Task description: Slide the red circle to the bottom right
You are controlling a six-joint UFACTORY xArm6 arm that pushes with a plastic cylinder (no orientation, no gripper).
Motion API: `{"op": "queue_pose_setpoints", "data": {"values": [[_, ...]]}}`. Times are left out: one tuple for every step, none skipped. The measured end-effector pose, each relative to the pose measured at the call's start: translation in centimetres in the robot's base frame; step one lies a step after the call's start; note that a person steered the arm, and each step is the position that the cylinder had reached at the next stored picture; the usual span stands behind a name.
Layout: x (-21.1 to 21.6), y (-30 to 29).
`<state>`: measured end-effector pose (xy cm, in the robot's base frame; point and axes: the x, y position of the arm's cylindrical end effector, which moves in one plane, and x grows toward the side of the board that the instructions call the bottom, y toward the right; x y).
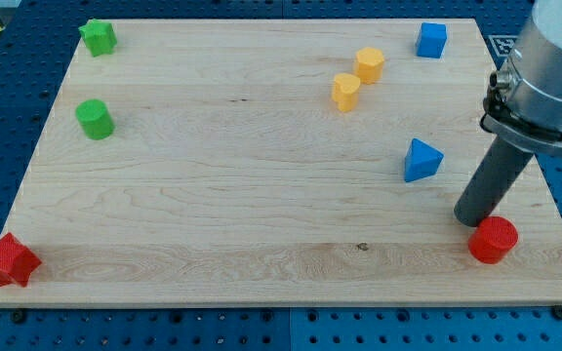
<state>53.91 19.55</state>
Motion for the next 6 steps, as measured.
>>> {"op": "queue_pose_setpoints", "data": {"values": [[-0.2, 0.0], [-0.3, -3.9], [0.0, -5.9], [0.1, -4.5], [2.8, 1.1], [3.0, 1.6]]}}
